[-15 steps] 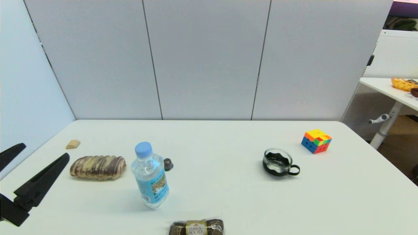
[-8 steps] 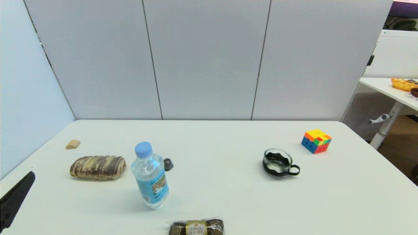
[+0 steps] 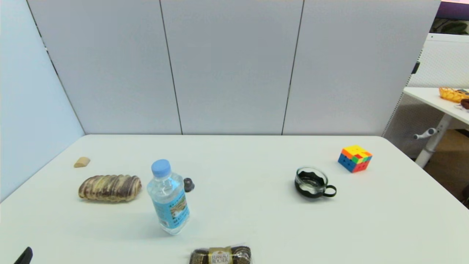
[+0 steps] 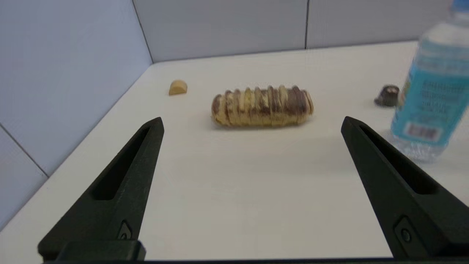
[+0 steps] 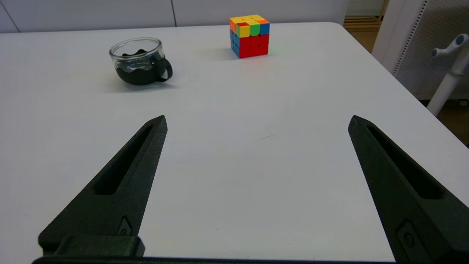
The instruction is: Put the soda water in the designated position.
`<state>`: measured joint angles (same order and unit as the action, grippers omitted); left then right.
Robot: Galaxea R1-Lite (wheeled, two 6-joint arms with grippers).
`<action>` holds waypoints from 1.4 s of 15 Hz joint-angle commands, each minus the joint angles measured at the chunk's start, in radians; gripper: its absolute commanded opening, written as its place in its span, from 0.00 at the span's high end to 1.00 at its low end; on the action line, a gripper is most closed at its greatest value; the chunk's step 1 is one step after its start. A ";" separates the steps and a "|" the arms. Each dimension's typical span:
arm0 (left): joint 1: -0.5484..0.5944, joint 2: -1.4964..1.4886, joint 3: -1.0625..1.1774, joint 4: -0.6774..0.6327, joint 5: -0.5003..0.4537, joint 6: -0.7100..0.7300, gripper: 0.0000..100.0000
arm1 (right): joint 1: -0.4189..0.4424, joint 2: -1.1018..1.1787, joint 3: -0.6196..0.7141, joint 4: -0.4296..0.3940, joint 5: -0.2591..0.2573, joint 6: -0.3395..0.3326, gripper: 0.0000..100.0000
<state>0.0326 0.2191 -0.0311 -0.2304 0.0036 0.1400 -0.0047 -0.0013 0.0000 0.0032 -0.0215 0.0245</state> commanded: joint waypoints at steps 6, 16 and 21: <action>-0.028 -0.219 0.030 0.235 -0.004 -0.131 0.00 | 0.000 0.000 0.000 0.000 0.000 0.000 0.00; -0.028 -0.219 0.030 0.233 0.007 -0.166 0.00 | 0.000 0.000 0.000 0.000 0.000 0.000 0.00; -0.026 -0.219 0.030 0.233 0.007 -0.166 0.00 | 0.000 0.000 0.000 0.001 0.000 -0.009 0.00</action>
<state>0.0043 -0.0013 -0.0017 0.0028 0.0104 -0.0257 -0.0043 -0.0013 0.0000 0.0038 -0.0211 0.0134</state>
